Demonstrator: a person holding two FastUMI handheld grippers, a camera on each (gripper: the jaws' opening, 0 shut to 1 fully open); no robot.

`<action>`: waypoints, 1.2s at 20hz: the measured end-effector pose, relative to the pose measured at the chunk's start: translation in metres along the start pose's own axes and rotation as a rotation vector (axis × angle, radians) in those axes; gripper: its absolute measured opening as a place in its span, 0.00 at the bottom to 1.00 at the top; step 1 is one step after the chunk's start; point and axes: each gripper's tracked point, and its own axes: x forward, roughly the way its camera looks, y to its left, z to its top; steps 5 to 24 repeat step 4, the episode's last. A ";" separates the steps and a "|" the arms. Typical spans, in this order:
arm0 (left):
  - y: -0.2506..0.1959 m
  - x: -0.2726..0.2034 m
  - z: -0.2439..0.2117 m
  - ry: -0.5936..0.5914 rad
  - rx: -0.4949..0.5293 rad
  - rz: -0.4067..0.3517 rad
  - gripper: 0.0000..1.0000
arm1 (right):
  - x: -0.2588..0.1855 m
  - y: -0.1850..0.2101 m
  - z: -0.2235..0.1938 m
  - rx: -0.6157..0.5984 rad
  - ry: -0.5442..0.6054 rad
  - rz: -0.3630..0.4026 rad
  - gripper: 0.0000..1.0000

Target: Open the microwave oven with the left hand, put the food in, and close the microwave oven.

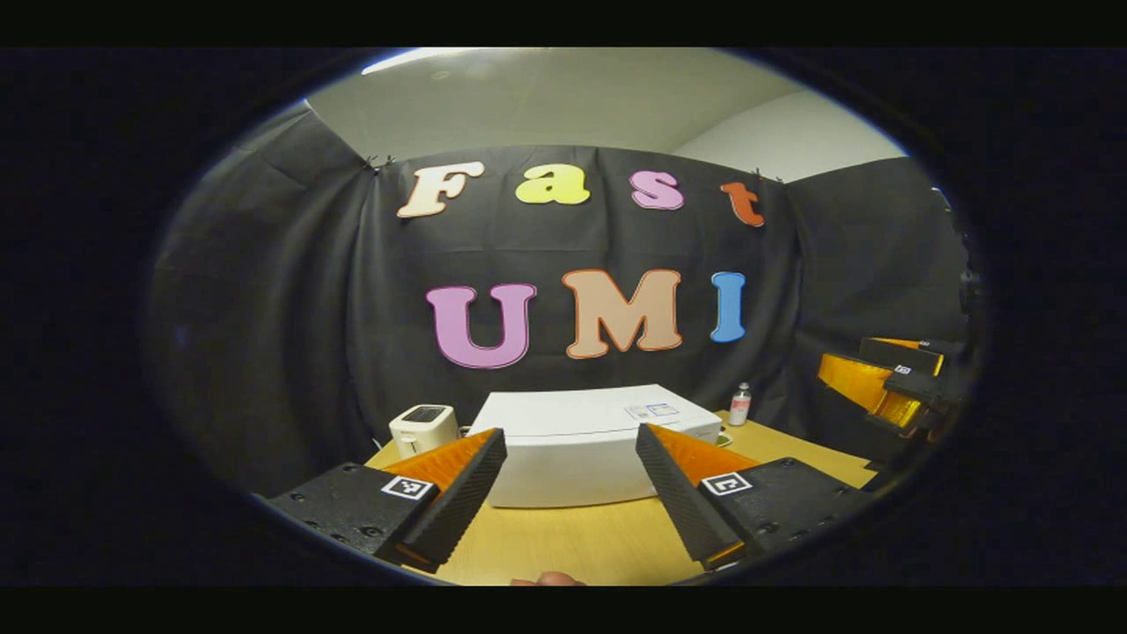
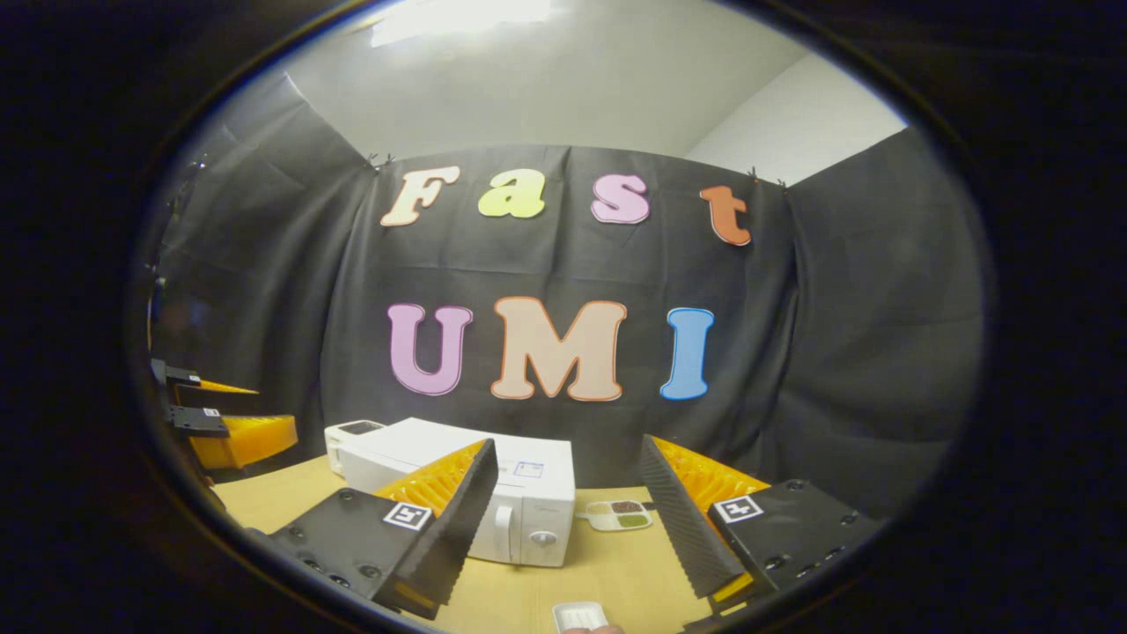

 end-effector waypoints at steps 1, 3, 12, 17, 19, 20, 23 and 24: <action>0.001 -0.003 0.001 -0.002 0.001 0.001 0.95 | -0.003 0.001 0.000 0.003 0.000 0.000 0.92; 0.003 -0.007 0.004 -0.008 0.005 0.007 0.95 | -0.007 0.002 0.002 -0.006 -0.001 0.000 0.92; 0.003 -0.009 0.006 -0.015 0.006 0.007 0.95 | -0.009 0.003 0.003 -0.012 -0.001 0.000 0.92; 0.003 -0.009 0.006 -0.015 0.006 0.007 0.95 | -0.009 0.003 0.003 -0.012 -0.001 0.000 0.92; 0.003 -0.009 0.006 -0.015 0.006 0.007 0.95 | -0.009 0.003 0.003 -0.012 -0.001 0.000 0.92; 0.003 -0.009 0.006 -0.015 0.006 0.007 0.95 | -0.009 0.003 0.003 -0.012 -0.001 0.000 0.92; 0.003 -0.009 0.006 -0.015 0.006 0.007 0.95 | -0.009 0.003 0.003 -0.012 -0.001 0.000 0.92; 0.003 -0.009 0.006 -0.015 0.006 0.007 0.95 | -0.009 0.003 0.003 -0.012 -0.001 0.000 0.92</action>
